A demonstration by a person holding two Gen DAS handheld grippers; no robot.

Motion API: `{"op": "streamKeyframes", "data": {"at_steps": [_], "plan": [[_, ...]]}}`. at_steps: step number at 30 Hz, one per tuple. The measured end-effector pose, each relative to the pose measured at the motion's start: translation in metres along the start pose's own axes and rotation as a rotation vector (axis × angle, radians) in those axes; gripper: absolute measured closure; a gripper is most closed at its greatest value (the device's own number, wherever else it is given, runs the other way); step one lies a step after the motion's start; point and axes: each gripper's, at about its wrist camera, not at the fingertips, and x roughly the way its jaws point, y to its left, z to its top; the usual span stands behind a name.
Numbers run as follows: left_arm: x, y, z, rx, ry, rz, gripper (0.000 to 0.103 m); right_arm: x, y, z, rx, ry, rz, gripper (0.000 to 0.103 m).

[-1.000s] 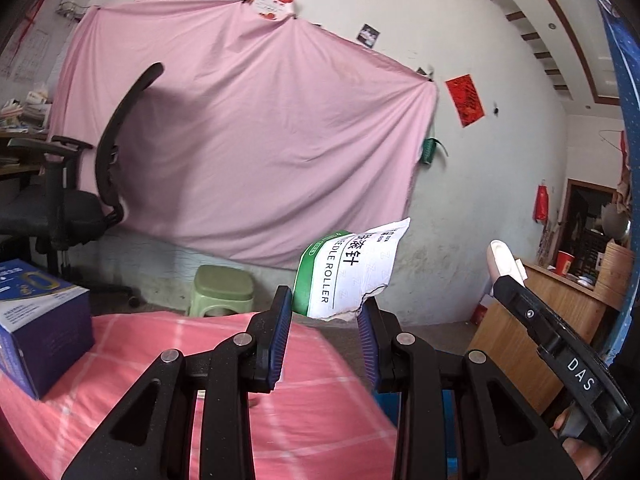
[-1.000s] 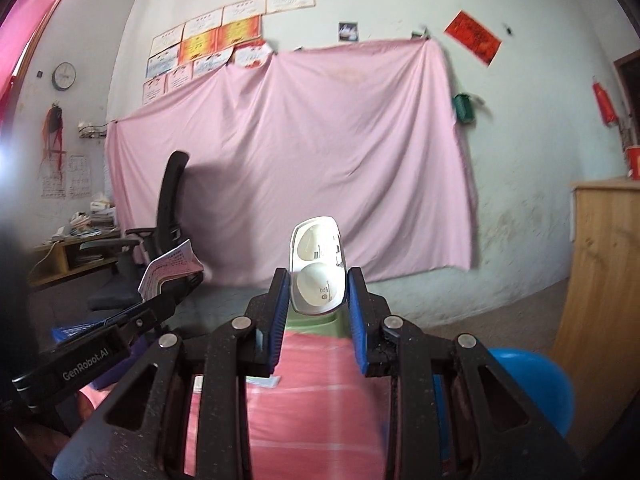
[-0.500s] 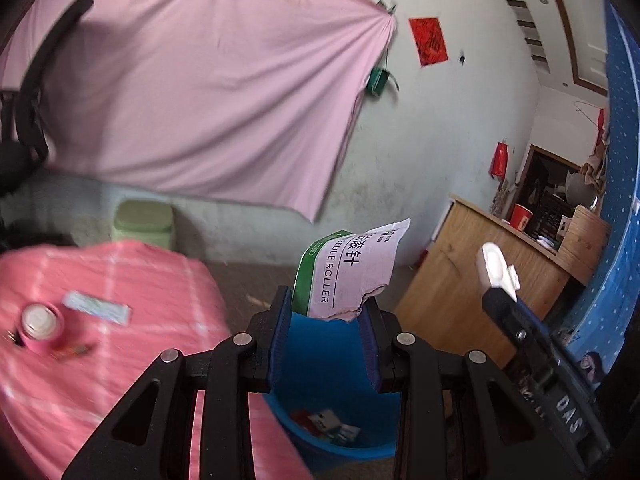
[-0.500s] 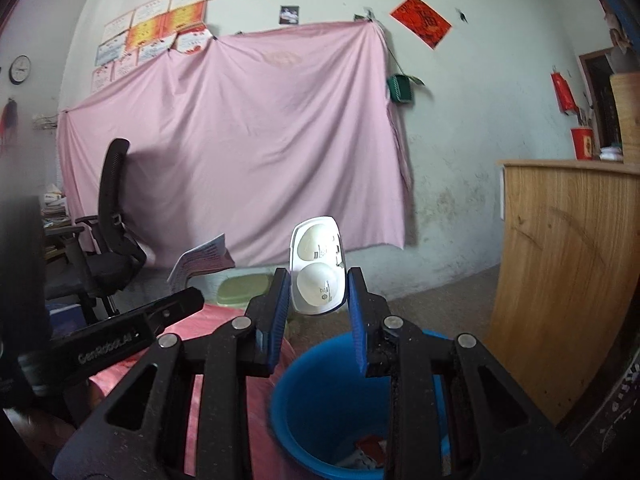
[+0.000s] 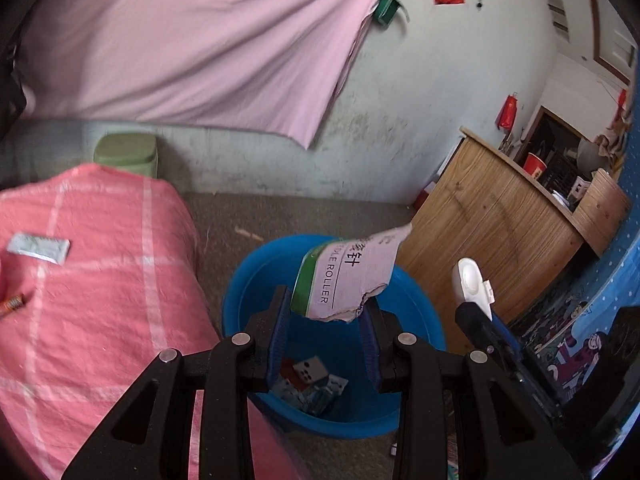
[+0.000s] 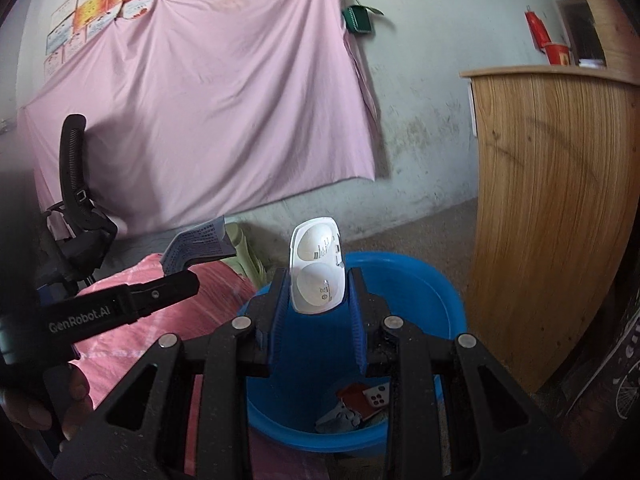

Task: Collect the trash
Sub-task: 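Carry the label and earbud case over the blue bucket and open both tools, then bring both tools back over the table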

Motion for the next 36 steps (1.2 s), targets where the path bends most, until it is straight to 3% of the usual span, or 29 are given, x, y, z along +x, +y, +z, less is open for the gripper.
{"op": "streamKeyframes", "data": {"at_steps": [9, 19, 26, 30, 31, 32, 34, 36], "plan": [[0.007, 0.015, 0.0, -0.064, 0.063, 0.018, 0.071, 0.015, -0.009, -0.006, 0.027, 0.056, -0.012, 0.057], [-0.012, 0.018, 0.004, -0.06, 0.001, 0.037, 0.061, 0.006, -0.008, 0.001, 0.021, 0.04, -0.02, 0.053], [-0.054, 0.027, 0.011, -0.018, -0.116, 0.079, 0.04, -0.018, 0.002, 0.02, -0.005, -0.029, -0.015, 0.035], [-0.084, 0.038, 0.012, 0.006, -0.194, 0.12, 0.036, -0.031, 0.015, 0.031, -0.03, -0.072, -0.006, 0.022], [-0.091, 0.042, 0.012, 0.012, -0.21, 0.135, 0.031, -0.034, 0.018, 0.032, -0.034, -0.081, -0.003, 0.019], [-0.099, 0.045, 0.012, 0.017, -0.232, 0.155, 0.016, -0.037, 0.022, 0.035, -0.04, -0.093, -0.001, 0.013], [-0.117, 0.052, 0.008, 0.02, -0.304, 0.202, 0.002, -0.041, 0.03, 0.038, -0.05, -0.117, 0.012, 0.006], [-0.134, 0.06, 0.005, 0.019, -0.364, 0.224, 0.002, -0.045, 0.039, 0.04, -0.061, -0.138, 0.032, 0.0]]}}
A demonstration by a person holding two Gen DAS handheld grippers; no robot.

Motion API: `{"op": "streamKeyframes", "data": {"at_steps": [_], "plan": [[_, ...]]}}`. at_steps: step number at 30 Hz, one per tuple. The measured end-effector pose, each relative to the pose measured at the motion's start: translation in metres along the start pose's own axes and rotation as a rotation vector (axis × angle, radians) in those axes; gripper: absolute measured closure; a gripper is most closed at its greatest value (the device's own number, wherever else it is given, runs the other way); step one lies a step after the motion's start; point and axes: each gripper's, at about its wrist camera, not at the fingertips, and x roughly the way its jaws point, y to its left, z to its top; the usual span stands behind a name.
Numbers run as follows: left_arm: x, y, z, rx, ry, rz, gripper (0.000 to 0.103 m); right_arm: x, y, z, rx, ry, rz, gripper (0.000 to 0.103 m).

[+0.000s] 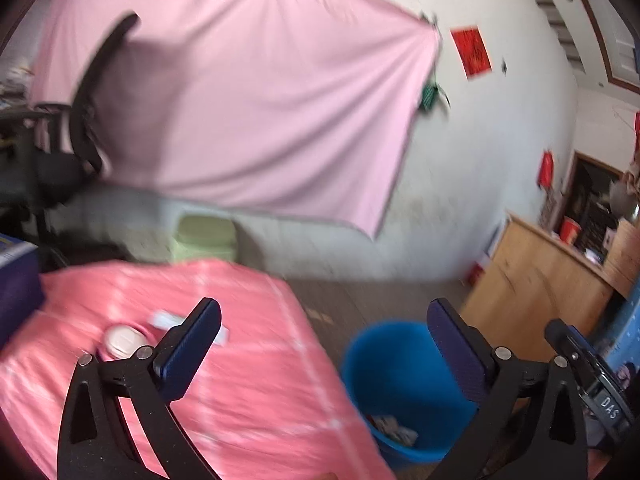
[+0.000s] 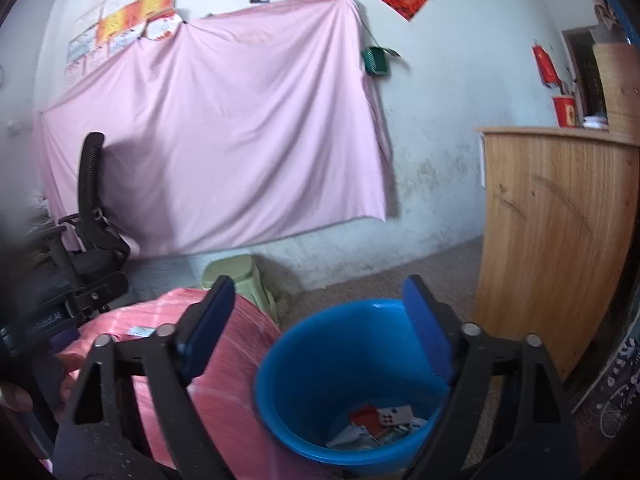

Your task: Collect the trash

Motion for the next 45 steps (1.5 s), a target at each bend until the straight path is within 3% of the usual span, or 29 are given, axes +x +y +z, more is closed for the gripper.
{"op": "streamKeyframes", "data": {"at_steps": [7, 13, 17, 27, 34, 40, 45], "plan": [[-0.037, 0.035, 0.004, 0.0, -0.103, 0.095, 0.002, -0.008, 0.036, 0.002, -0.036, -0.072, 0.076, 0.0], [-0.063, 0.053, -0.002, 0.14, -0.157, 0.176, 0.002, -0.015, 0.075, -0.004, -0.087, -0.135, 0.145, 0.0], [-0.072, 0.07, -0.014, 0.193, -0.169, 0.213, 0.002, -0.015, 0.102, -0.009, -0.118, -0.167, 0.183, 0.0], [-0.08, 0.116, -0.024, 0.154, -0.156, 0.247, 0.002, 0.009, 0.153, -0.022, -0.144, -0.138, 0.236, 0.0], [-0.065, 0.129, -0.032, 0.145, -0.051, 0.238, 0.002, 0.039, 0.173, -0.03, -0.154, -0.032, 0.253, 0.0], [-0.035, 0.133, -0.043, 0.148, 0.092, 0.262, 0.002, 0.074, 0.182, -0.039, -0.208, 0.109, 0.257, 0.0], [-0.014, 0.145, -0.048, 0.085, 0.188, 0.278, 0.002, 0.106, 0.182, -0.049, -0.208, 0.235, 0.27, 0.0]]}}
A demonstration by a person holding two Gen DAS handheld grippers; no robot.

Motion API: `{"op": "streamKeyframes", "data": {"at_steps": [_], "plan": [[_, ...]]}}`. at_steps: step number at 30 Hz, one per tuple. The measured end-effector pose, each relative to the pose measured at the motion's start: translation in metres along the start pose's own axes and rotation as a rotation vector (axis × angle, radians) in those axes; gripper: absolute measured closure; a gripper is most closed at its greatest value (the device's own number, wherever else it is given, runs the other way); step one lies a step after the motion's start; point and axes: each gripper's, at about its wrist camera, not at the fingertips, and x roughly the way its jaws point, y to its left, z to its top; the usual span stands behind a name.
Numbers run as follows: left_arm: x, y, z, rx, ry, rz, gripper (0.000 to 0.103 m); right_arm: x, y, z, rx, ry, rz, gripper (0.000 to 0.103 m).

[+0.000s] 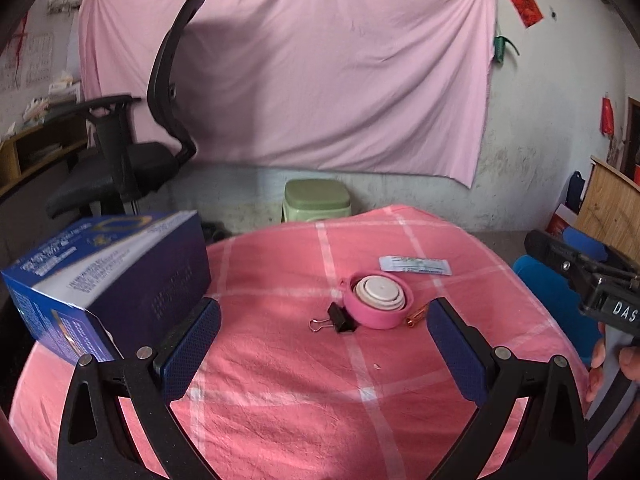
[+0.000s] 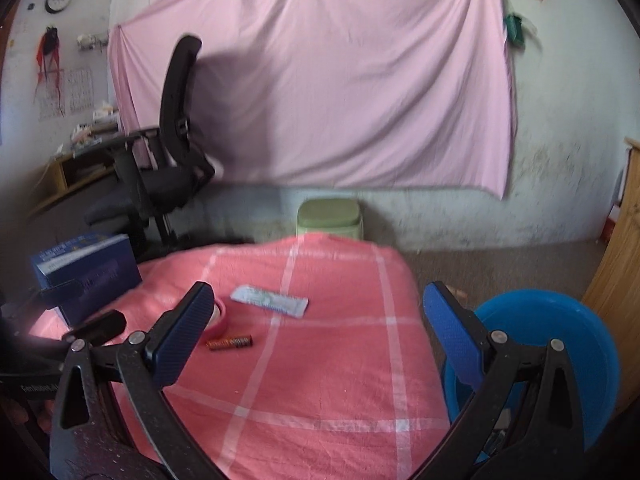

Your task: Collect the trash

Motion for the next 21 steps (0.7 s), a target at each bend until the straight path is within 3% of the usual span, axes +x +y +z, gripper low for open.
{"op": "streamKeyframes", "data": {"at_steps": [4, 6, 11, 15, 21], "plan": [[0.017, 0.008, -0.001, -0.073, 0.08, -0.004, 0.003, 0.032, 0.0, -0.001, -0.016, 0.132, 0.049, 0.0], [0.022, 0.009, -0.001, -0.083, 0.101, -0.022, 0.008, 0.046, 0.003, -0.001, -0.034, 0.189, 0.067, 0.0], [0.037, 0.01, -0.002, -0.088, 0.177, -0.036, 0.034, 0.08, 0.009, 0.0, -0.068, 0.298, 0.109, 0.005], [0.047, 0.018, -0.002, -0.132, 0.217, -0.077, 0.036, 0.101, 0.016, -0.001, -0.094, 0.387, 0.136, 0.009], [0.054, 0.019, 0.002, -0.143, 0.238, -0.101, 0.046, 0.123, 0.024, 0.008, -0.153, 0.429, 0.125, 0.012]]}}
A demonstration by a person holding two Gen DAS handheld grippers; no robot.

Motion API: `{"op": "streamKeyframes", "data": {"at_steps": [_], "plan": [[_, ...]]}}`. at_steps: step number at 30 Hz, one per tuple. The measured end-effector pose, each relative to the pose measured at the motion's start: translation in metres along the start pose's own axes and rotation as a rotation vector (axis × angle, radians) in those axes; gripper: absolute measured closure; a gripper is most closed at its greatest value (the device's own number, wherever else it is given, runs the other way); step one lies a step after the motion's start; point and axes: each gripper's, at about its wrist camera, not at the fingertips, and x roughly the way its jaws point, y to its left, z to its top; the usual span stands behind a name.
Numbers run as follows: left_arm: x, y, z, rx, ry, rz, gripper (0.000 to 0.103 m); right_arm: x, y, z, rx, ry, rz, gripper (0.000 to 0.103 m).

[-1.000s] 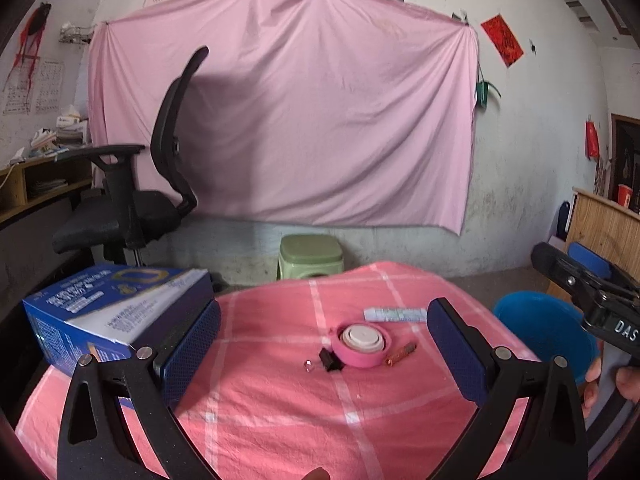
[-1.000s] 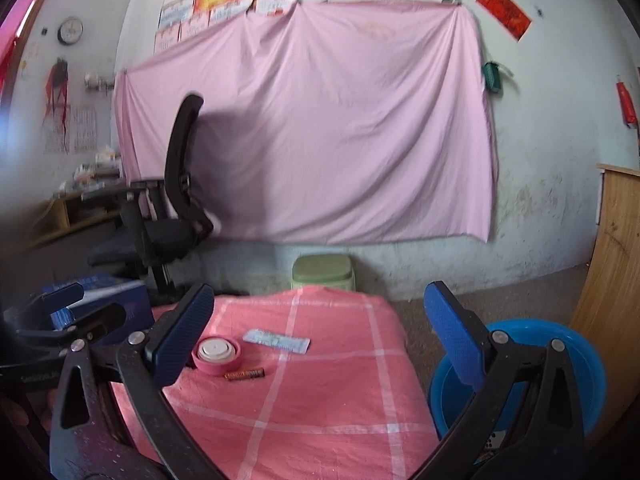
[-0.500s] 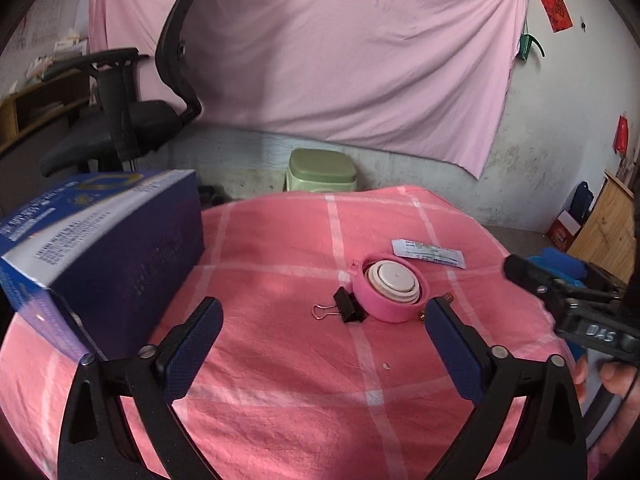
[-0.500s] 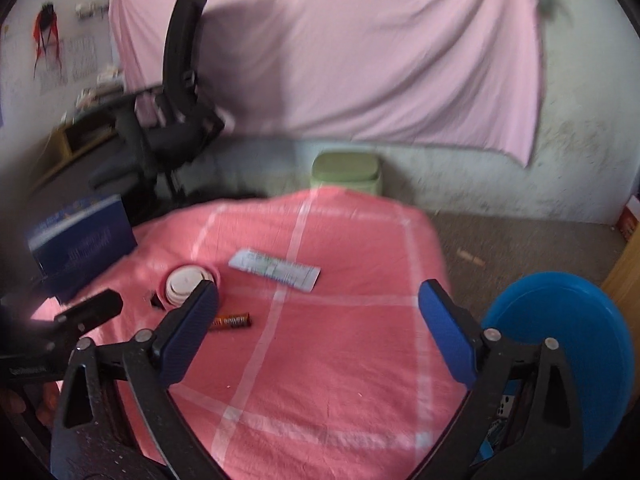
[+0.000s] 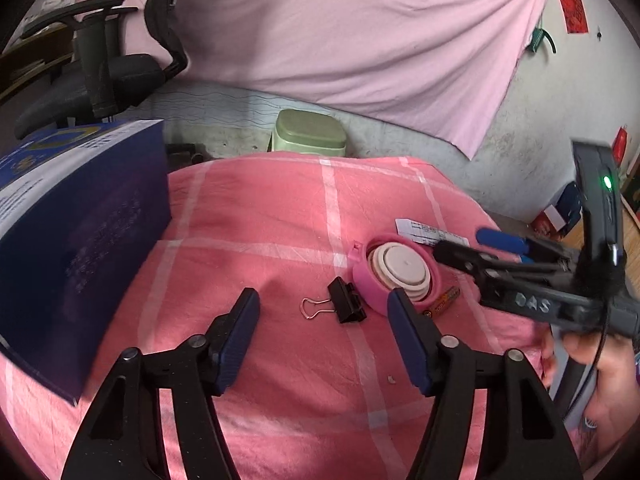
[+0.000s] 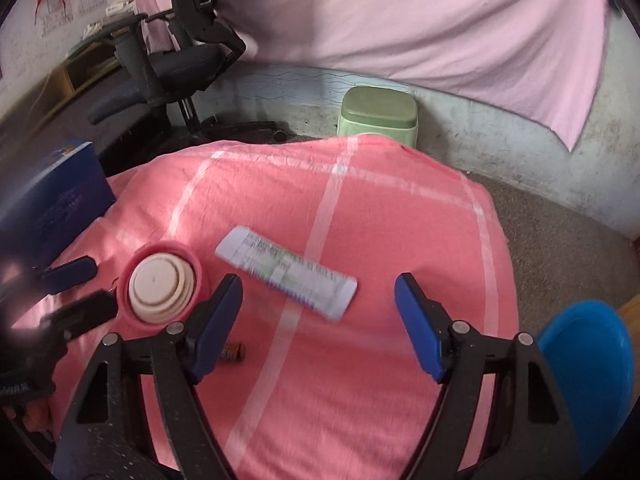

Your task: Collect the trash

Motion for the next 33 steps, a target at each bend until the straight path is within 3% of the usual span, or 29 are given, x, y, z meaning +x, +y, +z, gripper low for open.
{"op": "streamKeyframes", "data": {"at_steps": [7, 8, 18, 24, 33], "plan": [[0.008, -0.002, 0.002, 0.011, 0.031, -0.019, 0.071, 0.012, 0.011, 0.007, -0.072, 0.031, -0.012, 0.019], [0.009, -0.001, 0.002, 0.012, 0.038, -0.022, 0.077, 0.012, 0.011, 0.007, -0.075, 0.031, -0.008, 0.023], [0.008, -0.003, 0.002, 0.018, 0.043, -0.014, 0.077, 0.004, 0.006, -0.001, -0.052, 0.024, 0.035, 0.079], [0.0, -0.004, 0.002, 0.007, 0.017, 0.006, 0.078, -0.011, -0.001, -0.01, 0.012, -0.017, 0.043, 0.083], [-0.029, -0.014, 0.008, -0.005, -0.121, 0.042, 0.078, -0.049, -0.004, -0.026, 0.087, -0.163, 0.069, 0.083]]}}
